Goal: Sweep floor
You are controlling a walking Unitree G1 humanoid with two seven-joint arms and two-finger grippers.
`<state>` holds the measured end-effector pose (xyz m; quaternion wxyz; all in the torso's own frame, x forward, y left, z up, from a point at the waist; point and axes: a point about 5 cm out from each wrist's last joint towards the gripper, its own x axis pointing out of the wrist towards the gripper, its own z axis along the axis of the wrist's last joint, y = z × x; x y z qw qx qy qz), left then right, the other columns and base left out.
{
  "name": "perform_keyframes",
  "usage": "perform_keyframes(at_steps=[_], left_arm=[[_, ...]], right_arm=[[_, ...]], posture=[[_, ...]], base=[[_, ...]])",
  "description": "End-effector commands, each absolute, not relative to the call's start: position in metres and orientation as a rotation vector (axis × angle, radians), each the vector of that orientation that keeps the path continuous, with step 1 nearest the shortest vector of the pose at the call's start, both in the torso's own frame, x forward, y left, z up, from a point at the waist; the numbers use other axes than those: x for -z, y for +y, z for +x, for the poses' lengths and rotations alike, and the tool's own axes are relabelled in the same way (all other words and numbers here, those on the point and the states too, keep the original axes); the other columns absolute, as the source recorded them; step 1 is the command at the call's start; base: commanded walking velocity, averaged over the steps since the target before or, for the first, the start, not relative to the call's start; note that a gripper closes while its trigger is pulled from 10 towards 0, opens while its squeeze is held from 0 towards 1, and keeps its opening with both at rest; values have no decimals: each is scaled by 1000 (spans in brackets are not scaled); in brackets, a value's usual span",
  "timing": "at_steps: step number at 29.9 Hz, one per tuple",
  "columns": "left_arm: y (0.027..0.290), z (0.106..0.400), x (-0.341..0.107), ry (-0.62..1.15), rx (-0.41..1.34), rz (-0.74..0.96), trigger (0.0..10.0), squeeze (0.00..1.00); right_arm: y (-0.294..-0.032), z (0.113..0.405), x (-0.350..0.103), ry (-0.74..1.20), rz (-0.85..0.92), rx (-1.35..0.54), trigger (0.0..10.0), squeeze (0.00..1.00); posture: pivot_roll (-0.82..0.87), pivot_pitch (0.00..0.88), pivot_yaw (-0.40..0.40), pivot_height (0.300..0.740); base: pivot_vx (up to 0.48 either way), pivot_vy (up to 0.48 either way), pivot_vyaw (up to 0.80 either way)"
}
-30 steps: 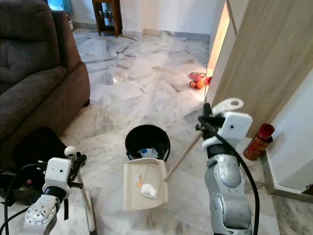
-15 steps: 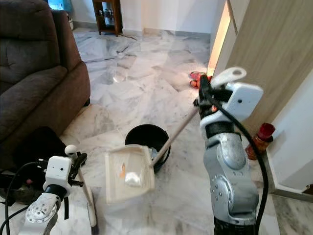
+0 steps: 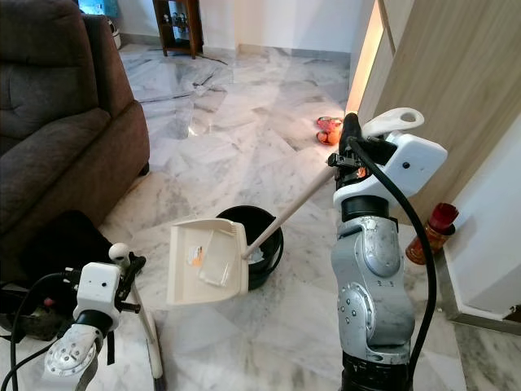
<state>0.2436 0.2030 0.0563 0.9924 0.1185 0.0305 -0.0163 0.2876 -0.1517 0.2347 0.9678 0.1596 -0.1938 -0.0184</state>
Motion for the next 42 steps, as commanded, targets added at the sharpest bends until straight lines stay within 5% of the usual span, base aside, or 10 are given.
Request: perform_keyframes(at_steps=[1,18,42], left_arm=[[206,244,-66,4,16,267,10000,0],[204,243,-66,-12,-18,263,10000,0],[205,247,-69,-26,-30,260,10000,0]], right_arm=[[-149,284,-251,-489,345,18,10000,0],[-144,284,-244,-478,350,7,10000,0],[-138,285,-239,-458,373,-4,10000,0]], posture=[[209,41,4,740],[206,8,1,740],[208,9,-1,740]], base=[[0,0,0],[0,0,0],[273,0,0]])
